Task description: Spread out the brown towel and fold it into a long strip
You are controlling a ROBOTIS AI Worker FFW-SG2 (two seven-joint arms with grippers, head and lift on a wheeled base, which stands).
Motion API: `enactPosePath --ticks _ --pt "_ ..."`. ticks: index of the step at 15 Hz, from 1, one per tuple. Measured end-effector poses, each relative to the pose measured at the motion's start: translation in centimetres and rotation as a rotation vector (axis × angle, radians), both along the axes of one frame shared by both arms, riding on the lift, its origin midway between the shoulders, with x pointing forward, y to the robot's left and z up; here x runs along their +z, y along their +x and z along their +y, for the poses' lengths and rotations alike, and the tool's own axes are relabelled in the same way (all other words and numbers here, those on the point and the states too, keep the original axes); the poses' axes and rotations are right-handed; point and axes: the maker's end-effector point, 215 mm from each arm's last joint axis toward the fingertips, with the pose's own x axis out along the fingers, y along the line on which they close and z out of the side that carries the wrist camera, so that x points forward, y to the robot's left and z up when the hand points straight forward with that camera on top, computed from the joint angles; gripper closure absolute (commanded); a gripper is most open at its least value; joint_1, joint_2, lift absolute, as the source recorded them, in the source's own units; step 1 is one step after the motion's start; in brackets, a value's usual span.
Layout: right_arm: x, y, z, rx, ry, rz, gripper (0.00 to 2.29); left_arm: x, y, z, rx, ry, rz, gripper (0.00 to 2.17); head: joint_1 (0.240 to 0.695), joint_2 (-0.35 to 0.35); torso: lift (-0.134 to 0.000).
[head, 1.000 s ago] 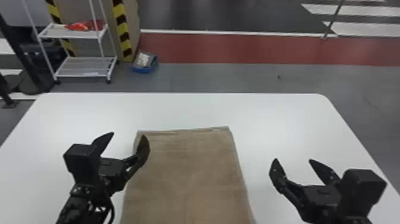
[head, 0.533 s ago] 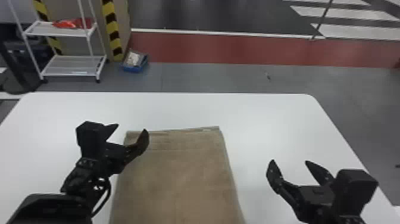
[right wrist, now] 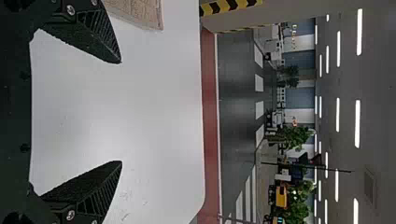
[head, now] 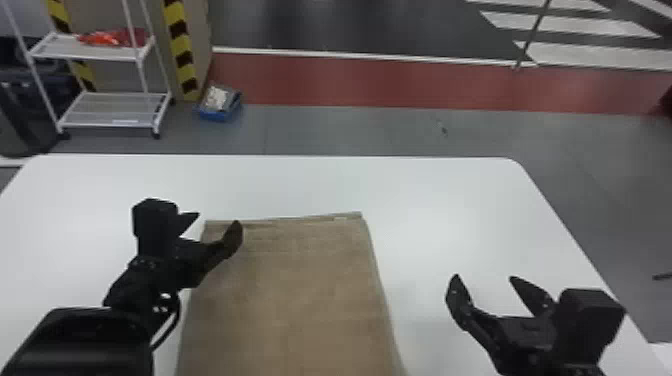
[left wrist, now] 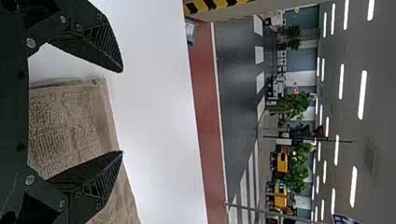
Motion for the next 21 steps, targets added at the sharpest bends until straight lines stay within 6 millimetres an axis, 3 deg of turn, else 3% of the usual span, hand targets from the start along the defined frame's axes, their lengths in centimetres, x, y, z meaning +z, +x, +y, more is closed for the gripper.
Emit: enactPosePath --ticks 11,13,21 --pt "-0.3 -0.1 0.0 0.000 0.001 0.006 0.11 -1.4 -0.4 1.1 0.014 0.024 0.024 0.52 0.695 -0.100 -0.123" --pt "-0.3 -0.1 0.0 0.000 0.001 0.006 0.11 -1.5 -0.5 1.0 0.012 0.027 0.027 0.70 0.695 -0.101 -0.123" --pt "-0.3 -0.1 0.0 0.000 0.001 0.005 0.11 -2.1 -0.9 1.3 0.019 0.034 0.044 0.70 0.695 -0.099 -0.123"
